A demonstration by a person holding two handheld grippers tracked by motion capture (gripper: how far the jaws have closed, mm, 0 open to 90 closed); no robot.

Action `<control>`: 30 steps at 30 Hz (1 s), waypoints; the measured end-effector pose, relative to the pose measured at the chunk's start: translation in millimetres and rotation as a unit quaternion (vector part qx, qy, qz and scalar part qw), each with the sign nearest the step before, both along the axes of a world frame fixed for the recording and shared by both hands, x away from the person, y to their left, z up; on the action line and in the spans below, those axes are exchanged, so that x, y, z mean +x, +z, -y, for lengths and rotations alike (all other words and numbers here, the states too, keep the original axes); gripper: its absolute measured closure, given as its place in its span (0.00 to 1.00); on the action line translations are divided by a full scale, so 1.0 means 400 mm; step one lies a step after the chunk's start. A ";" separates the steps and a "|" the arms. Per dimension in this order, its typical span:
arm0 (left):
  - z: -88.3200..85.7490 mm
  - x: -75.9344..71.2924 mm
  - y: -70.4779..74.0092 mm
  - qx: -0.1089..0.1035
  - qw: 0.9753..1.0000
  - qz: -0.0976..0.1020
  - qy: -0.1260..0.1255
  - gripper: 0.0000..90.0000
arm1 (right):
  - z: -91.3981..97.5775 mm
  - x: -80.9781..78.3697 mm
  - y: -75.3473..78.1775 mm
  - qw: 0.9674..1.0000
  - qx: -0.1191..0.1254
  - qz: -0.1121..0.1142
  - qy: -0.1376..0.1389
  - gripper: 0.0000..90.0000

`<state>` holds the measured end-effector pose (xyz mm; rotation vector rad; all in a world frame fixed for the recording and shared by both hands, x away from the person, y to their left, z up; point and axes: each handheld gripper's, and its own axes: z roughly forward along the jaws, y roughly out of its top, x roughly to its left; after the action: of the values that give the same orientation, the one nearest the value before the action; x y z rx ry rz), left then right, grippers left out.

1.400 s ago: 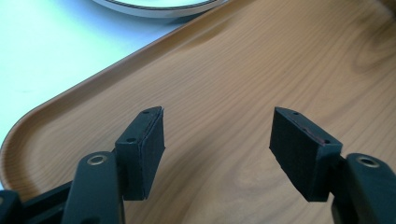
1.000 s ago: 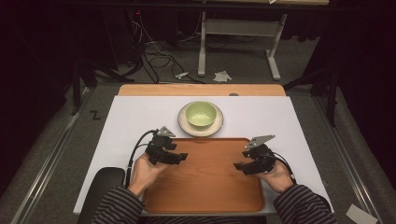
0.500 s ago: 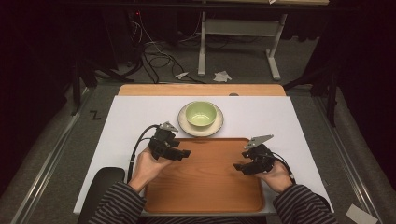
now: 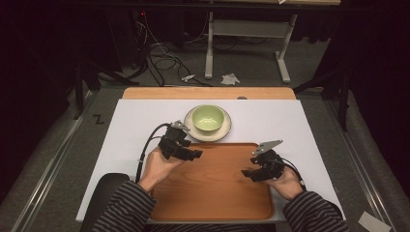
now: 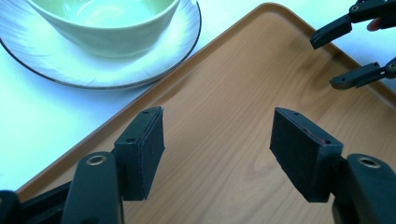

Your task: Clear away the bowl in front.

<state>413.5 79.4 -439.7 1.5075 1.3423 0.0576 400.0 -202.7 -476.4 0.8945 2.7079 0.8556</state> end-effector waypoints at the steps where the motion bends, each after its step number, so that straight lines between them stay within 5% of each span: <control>1: 0.000 0.004 0.001 0.000 1.000 -0.001 -0.001 0.39 | 0.000 0.000 0.000 1.000 0.001 -0.001 -0.002 0.44; 30: 0.038 0.105 0.046 0.021 1.000 -0.002 0.008 0.39 | -0.005 -0.008 0.000 1.000 -0.014 0.008 0.002 0.45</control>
<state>455.7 64.1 -421.4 1.5341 1.3633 0.0934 396.9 -200.7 -476.2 0.8729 2.7028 0.8193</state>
